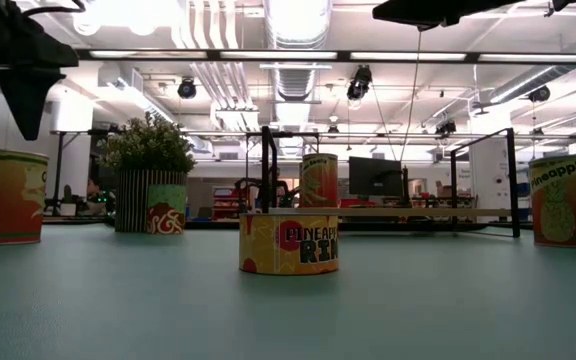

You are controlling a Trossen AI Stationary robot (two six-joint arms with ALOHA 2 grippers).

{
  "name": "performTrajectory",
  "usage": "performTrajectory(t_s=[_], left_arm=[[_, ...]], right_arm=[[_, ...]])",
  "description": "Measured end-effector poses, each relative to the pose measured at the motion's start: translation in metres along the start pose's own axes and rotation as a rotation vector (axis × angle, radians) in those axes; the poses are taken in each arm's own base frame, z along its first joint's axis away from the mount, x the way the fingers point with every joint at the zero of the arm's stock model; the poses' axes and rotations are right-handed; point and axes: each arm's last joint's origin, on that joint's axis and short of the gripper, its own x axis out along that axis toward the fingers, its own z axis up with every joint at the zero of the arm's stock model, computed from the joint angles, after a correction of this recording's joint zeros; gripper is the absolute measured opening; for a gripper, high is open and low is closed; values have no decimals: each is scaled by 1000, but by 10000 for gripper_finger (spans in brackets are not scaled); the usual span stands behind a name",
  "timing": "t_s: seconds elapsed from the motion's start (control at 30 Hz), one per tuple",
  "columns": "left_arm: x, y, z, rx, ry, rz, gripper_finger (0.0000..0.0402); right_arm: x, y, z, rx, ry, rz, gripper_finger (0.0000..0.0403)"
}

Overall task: Pick and place cans onto a shelf
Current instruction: Put the orange can on the shelf

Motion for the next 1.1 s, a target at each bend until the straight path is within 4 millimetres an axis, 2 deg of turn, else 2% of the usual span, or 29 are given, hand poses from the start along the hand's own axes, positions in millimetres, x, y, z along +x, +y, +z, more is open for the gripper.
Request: performTrajectory(t_s=[1.1], left_arm=[[10, -13, -8, 1, -40, 53, 341]], right_arm=[[0, 0, -1, -2, 7, 3, 13]])
